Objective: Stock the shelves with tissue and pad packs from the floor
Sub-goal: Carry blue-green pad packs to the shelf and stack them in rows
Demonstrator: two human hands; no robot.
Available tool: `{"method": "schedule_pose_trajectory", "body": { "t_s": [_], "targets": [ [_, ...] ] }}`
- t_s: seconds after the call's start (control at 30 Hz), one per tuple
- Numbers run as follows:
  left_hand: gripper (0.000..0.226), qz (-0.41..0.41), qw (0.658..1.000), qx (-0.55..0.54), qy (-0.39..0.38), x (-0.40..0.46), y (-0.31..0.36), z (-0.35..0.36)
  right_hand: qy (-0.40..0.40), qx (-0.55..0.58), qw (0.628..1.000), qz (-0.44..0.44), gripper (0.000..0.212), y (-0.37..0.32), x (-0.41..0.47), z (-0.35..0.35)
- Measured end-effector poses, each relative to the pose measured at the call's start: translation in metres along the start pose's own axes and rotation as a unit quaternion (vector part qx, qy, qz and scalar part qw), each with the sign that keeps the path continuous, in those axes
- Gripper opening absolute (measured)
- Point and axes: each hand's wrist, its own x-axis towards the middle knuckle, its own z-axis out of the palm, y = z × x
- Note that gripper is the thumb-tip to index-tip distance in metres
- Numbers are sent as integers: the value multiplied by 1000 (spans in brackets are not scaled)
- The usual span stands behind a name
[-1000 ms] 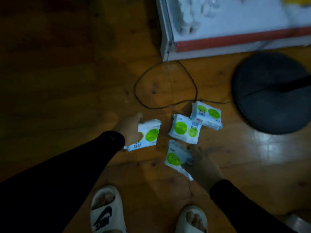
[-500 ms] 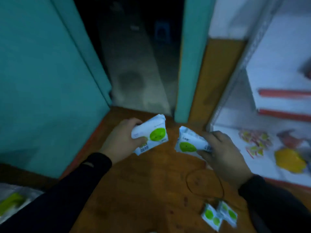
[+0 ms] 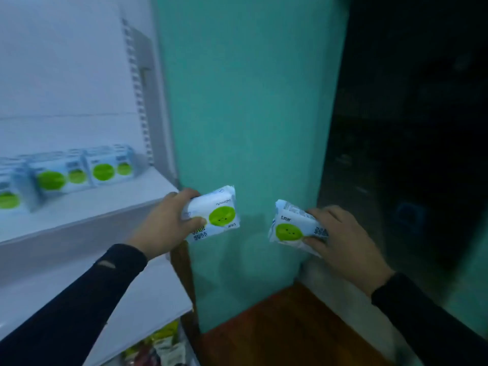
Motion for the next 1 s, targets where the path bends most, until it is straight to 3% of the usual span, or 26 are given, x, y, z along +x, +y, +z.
{"method": "schedule_pose_trajectory", "body": {
  "t_s": [0.23, 0.47, 0.73, 1.0],
  "targets": [
    [49, -86, 989, 67, 98, 4, -123, -128, 1, 38, 992, -117, 51, -132, 140, 57],
    [56, -166, 980, 79, 79, 7, -216, -155, -27, 78, 982, -172, 50, -228, 217, 131],
    [93, -182, 977, 34, 102, 11, -222, -150, -75, 104, 976, -179, 55, -259, 272, 175],
    [87, -183, 974, 111, 73, 36, -201, -183, -154, 126, 955, -218, 60, -248, 295, 204]
  ]
}}
